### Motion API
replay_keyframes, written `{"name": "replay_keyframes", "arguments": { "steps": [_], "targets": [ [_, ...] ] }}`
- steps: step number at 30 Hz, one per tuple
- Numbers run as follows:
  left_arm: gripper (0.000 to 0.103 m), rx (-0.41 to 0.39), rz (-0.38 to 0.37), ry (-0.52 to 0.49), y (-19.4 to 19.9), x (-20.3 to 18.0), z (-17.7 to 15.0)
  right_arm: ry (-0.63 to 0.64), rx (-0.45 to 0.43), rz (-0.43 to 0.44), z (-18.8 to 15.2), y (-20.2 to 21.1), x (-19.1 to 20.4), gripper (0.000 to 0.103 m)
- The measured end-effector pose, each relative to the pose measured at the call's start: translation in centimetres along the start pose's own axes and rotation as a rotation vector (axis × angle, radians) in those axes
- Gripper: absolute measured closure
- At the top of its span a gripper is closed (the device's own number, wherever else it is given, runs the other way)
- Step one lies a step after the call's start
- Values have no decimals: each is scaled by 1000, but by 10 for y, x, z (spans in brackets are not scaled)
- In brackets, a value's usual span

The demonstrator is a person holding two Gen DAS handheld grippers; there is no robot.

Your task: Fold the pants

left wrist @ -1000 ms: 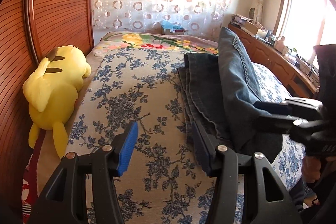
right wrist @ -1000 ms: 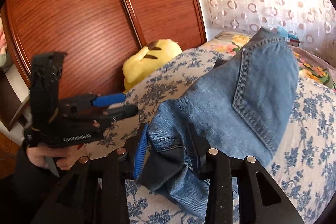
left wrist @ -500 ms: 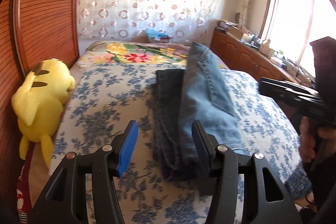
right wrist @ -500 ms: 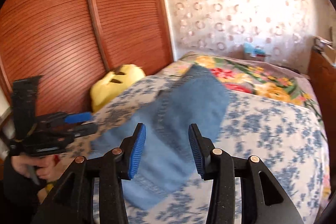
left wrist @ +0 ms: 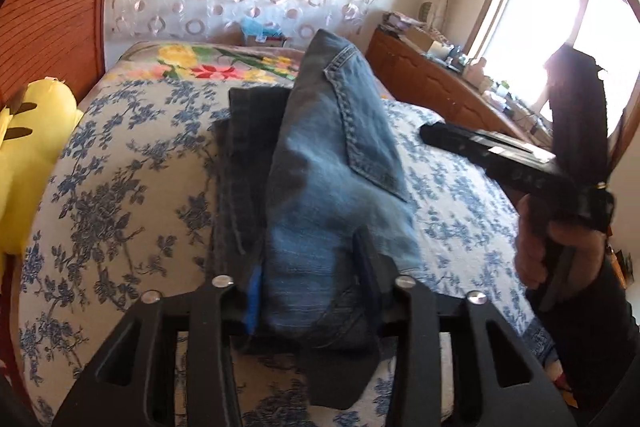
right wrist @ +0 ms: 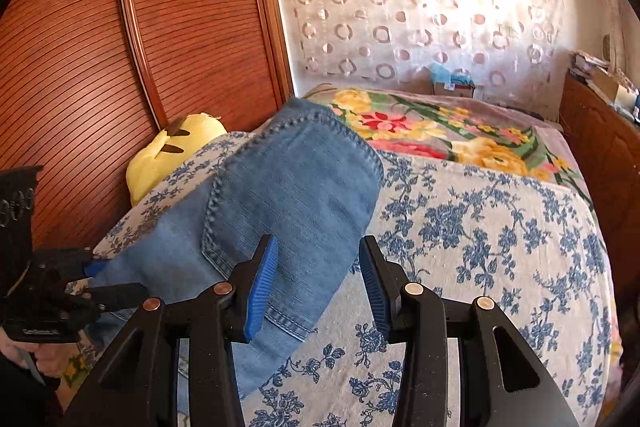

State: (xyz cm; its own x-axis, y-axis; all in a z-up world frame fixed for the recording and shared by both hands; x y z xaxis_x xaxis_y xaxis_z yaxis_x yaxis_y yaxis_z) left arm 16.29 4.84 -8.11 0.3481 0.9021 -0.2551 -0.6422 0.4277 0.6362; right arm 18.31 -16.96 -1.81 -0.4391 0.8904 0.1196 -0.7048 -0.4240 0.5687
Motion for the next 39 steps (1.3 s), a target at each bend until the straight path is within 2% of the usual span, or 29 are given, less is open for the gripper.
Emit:
{"name": "replay_keyframes", "arguments": {
  "steps": [2, 5, 9, 12, 19, 22, 29, 33, 39],
  "targets": [
    [78, -19, -8, -21, 5, -7, 2, -6, 8, -2, 0, -3, -2, 59],
    [84, -60, -17, -51, 19, -19, 4, -13, 10, 3, 2, -9, -2, 59],
    [85, -119, -17, -73, 42, -33, 1, -24, -15, 13, 9, -11, -1, 59],
    [85, -138, -26, -46, 54, -28, -5, -42, -42, 36, 16, -18, -2, 59],
    [85, -73, 46, 29, 45, 9, -35, 9, -65, 76, 31, -39, 20, 59],
    [85, -55, 63, 52, 39, 20, -43, 32, -32, 89, 32, -60, 29, 59],
    [83, -36, 71, 65, 32, 26, -50, 105, 41, 31, 27, -101, 38, 59],
    [77, -40, 58, 90, 38, 29, -47, 115, 49, 22, 30, -97, 41, 59],
    [73, -57, 95, 38, 50, 24, -39, 70, 47, 51, 27, -74, 39, 59]
  ]
}}
Point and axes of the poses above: each gripper's, at about its wrist camera, not at the fingertips, and y roughly against the way its jaws point, x to its left, z to its top, the point moved 3 cm from there along -y, roughly the way its jaws point, and after that the axes turned 3 degrees about -y, right-handed, at the moved point
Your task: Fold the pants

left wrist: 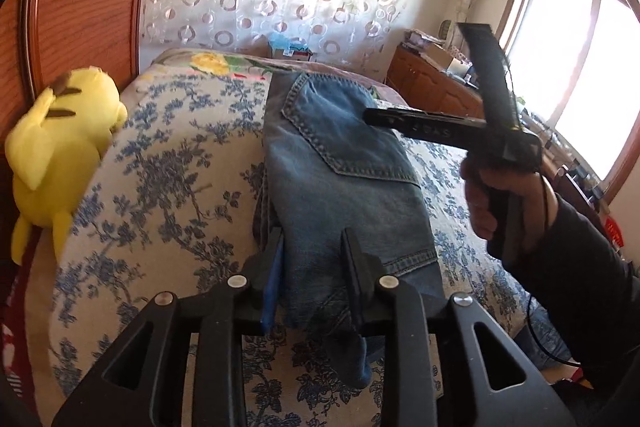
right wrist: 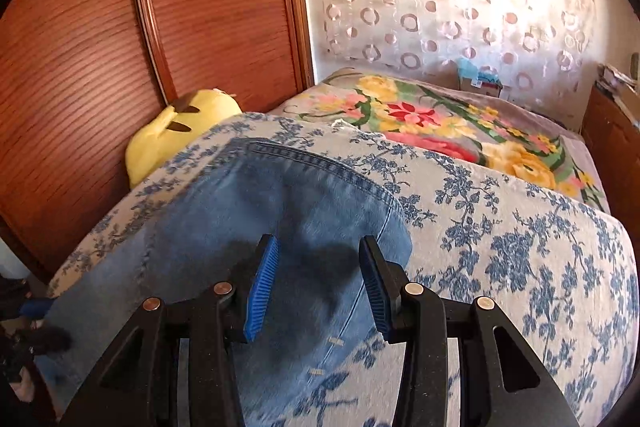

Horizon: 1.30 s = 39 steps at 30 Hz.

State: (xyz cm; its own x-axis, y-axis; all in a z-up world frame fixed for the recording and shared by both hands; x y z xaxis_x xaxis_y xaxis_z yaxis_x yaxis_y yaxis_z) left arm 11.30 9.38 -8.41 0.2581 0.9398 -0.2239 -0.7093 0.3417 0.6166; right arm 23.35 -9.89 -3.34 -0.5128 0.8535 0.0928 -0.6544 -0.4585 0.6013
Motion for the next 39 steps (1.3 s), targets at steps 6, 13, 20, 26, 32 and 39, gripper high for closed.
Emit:
{"name": "replay_keyframes", "arguments": {
  "steps": [6, 13, 20, 26, 32, 39],
  "targets": [
    [47, -52, 33, -74, 11, -10, 13, 3, -20, 36, -11, 22, 7, 59],
    [32, -48, 73, -118, 1, -17, 22, 17, -10, 47, -20, 34, 11, 59],
    [32, 19, 141, -117, -21, -7, 11, 27, 25, 25, -26, 23, 11, 59],
    [32, 74, 139, -84, -37, 9, -4, 17, 48, 7, -31, 5, 5, 48],
    [32, 86, 104, -63, -41, 14, -7, -48, 51, 47, -28, 2, -6, 41],
    [32, 52, 104, -57, -33, 17, 13, -95, 53, 32, -13, -6, -30, 41]
  ]
}}
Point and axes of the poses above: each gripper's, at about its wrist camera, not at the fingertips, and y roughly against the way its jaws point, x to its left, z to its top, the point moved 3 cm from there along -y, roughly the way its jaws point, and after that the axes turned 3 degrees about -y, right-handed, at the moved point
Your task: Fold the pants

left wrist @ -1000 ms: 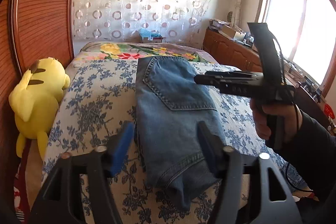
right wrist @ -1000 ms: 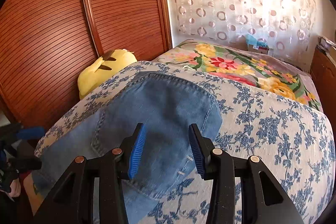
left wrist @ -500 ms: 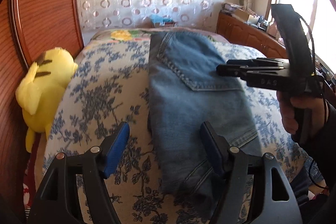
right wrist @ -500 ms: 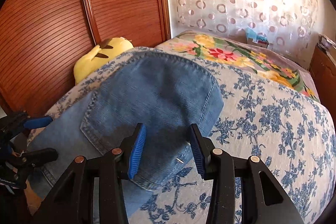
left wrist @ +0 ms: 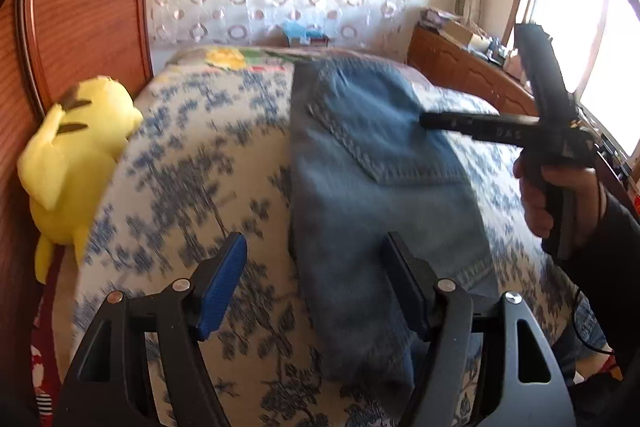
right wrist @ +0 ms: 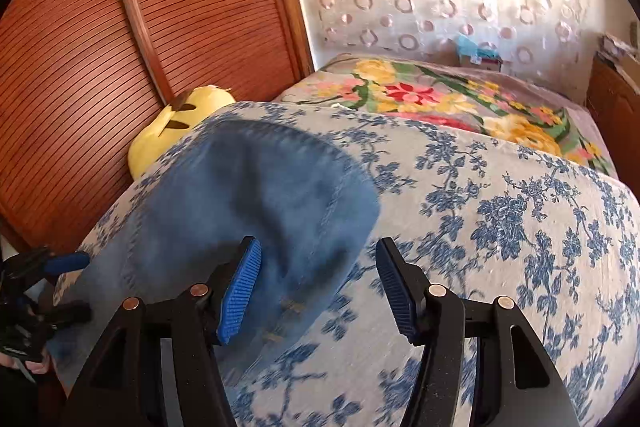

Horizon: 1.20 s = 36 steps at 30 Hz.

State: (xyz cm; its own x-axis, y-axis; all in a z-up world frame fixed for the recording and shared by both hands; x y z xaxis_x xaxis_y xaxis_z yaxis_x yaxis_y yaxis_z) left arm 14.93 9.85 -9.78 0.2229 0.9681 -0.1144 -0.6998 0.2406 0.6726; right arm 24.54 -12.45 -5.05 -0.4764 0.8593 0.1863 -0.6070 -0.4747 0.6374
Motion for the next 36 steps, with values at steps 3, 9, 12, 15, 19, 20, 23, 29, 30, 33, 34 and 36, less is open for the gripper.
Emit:
{"name": "replay_keyframes", "arguments": {
  "steps": [3, 9, 12, 15, 19, 20, 23, 29, 30, 33, 34, 36],
  "targets": [
    [32, -16, -19, 9, 1, 2, 13, -32, 28, 41, 6, -12, -7, 40],
    [32, 58, -9, 11, -34, 9, 25, -60, 75, 99, 12, -37, -15, 39],
    [32, 90, -38, 46, -45, 13, 22, -48, 83, 85, 13, -44, -17, 37],
    [32, 104, -48, 60, -52, 13, 20, -57, 98, 95, 13, -49, -18, 37],
    [32, 108, -62, 74, -56, 14, 15, -85, 106, 119, 13, -51, -20, 37],
    [32, 108, -67, 79, -57, 15, 14, -83, 106, 117, 13, -51, -19, 37],
    [32, 109, -77, 86, -59, 14, 12, -82, 108, 130, 13, -53, -17, 42],
    [32, 112, -79, 87, -60, 13, 12, -81, 102, 207, 14, -50, -17, 76],
    [32, 113, -79, 85, -60, 13, 14, -67, 88, 205, 16, -44, -16, 81],
    [33, 112, -84, 77, -56, 12, 18, -4, 74, 110, 17, -24, -10, 82],
    [33, 110, -86, 71, -53, 11, 18, 5, 59, 104, 16, -16, -9, 83],
    [33, 109, -98, 66, -51, 10, 18, 22, 42, 82, 13, -5, -14, 83]
  ]
}}
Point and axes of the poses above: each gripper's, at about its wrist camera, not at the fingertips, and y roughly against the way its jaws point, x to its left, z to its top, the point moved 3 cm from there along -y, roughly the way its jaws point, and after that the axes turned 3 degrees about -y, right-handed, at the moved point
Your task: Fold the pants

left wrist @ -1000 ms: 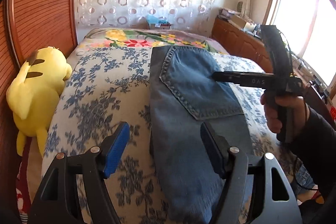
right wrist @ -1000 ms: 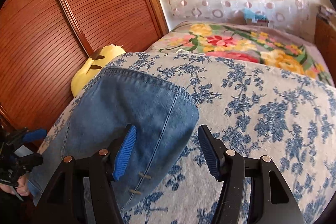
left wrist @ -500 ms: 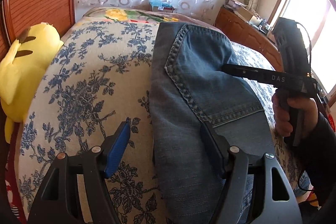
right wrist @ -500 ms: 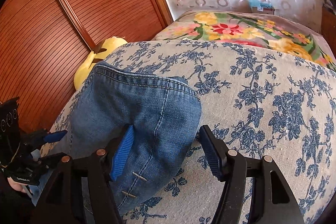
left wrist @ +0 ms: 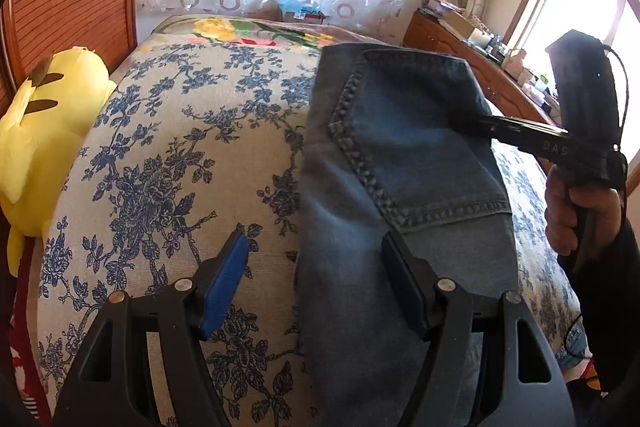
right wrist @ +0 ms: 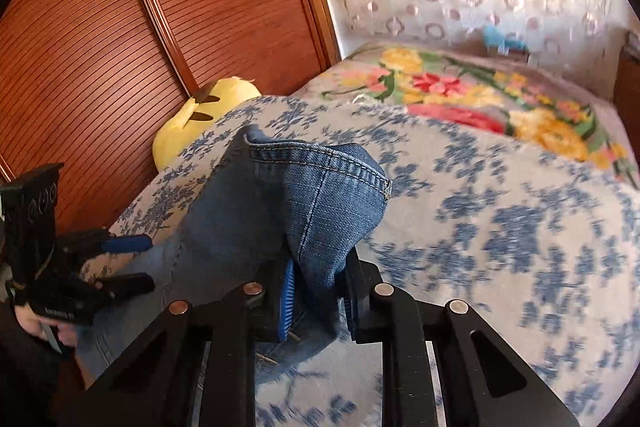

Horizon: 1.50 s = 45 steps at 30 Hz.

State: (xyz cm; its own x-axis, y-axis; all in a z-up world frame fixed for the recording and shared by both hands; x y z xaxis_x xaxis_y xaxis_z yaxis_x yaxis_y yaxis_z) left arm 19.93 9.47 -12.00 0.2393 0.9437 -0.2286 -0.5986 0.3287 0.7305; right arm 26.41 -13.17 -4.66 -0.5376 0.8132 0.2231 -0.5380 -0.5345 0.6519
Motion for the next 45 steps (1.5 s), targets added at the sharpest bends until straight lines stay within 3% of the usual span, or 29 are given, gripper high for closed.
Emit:
{"name": "replay_keyframes", "arguments": {
  "steps": [7, 10, 13, 18, 21, 24, 30, 35, 40, 45],
  "targets": [
    [36, 25, -95, 60, -11, 2, -7, -77, 51, 0, -14, -16, -25, 78],
    [51, 31, -132, 69, -10, -3, -8, -102, 52, 8, -13, -21, -27, 71],
    [53, 28, -133, 59, -10, -7, -8, -122, 49, 7, -12, -21, -29, 64],
    [66, 30, -174, 75, -6, -10, -12, -173, 61, 45, -11, -30, -29, 57],
    [78, 17, -177, 67, 0, -13, -11, -162, 46, 77, -3, -28, -25, 76],
    [83, -4, -177, 57, 10, -13, -12, -114, 8, 80, 9, -21, -11, 82],
    [86, -88, -171, 75, 37, -5, -11, -24, -76, 111, 48, -11, 27, 84],
    [86, -173, -143, 122, 67, 23, 4, 51, -119, 143, 79, -12, 59, 84],
    [86, -240, -84, 145, 97, 59, 23, 104, -144, 186, 116, -34, 88, 84],
    [86, -250, -15, 143, 103, 88, 42, 106, -156, 216, 137, -75, 94, 84]
  ]
}}
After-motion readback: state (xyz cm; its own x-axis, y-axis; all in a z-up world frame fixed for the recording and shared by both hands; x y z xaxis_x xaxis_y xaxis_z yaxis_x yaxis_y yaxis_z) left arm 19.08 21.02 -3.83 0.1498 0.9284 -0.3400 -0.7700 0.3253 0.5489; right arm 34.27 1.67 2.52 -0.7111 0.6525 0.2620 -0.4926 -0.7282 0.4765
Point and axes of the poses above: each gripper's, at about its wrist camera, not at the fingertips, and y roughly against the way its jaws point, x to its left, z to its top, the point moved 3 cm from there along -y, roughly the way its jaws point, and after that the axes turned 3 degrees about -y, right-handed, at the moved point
